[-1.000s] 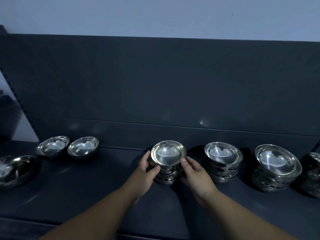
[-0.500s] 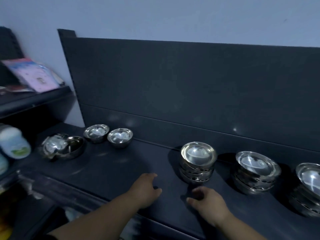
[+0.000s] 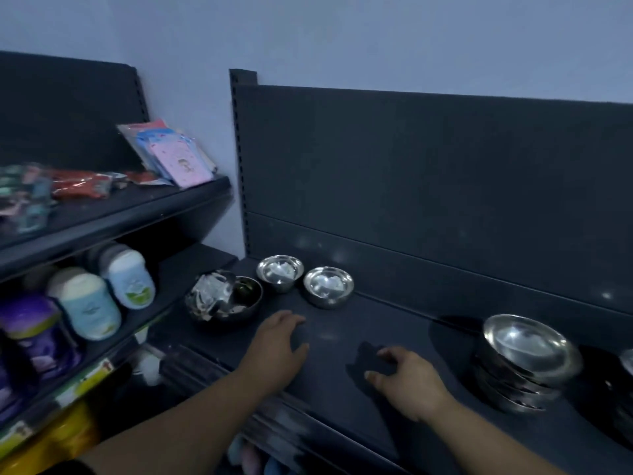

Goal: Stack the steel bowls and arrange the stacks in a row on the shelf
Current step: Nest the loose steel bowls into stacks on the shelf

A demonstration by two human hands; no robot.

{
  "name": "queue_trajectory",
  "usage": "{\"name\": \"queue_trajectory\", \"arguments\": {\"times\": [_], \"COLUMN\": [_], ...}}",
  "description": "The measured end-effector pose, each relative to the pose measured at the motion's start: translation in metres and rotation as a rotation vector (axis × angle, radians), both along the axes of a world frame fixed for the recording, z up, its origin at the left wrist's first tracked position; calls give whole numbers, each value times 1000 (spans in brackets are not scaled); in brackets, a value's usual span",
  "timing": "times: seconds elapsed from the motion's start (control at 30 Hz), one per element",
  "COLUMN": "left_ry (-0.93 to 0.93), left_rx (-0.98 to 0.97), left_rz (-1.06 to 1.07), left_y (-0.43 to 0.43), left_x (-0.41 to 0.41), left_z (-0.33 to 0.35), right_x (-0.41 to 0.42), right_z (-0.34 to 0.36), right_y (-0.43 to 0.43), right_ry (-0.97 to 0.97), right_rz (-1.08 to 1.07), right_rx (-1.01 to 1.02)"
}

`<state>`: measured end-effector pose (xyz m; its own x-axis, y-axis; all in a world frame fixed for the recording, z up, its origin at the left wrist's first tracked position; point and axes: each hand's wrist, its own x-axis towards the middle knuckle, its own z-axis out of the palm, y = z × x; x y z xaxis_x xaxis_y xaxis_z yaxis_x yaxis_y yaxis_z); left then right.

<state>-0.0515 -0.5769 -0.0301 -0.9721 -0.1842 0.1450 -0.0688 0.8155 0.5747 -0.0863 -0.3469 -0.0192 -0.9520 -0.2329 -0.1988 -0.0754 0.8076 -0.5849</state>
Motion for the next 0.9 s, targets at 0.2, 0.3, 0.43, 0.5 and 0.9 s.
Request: {"name": "queue_trajectory", "arguments": {"times": [0.2,0.3,0.43,0.5,0.9], "left_ry": [189,234,78,-36,-93], "left_rx": [65,77,355,493,195], "left_rz": [118,229,311,279,-114], "left_y": [-111,-159,-203,-212,-206], "left_x": [-8,-12,-15,-14,-12], "left_z": [16,19,15,12,-4], "right_x": [-13,-17,-24,-27,-47], "right_z": [3,2,-1,-1,-13], "right_y": [-103,-148,-198,-218,-266], "right_ry": [15,5,-16,-52,-331], "right_rz": [-6,-32,-103,-151,-293], "right_rx": [-37,-82,-175,-232,-496]}}
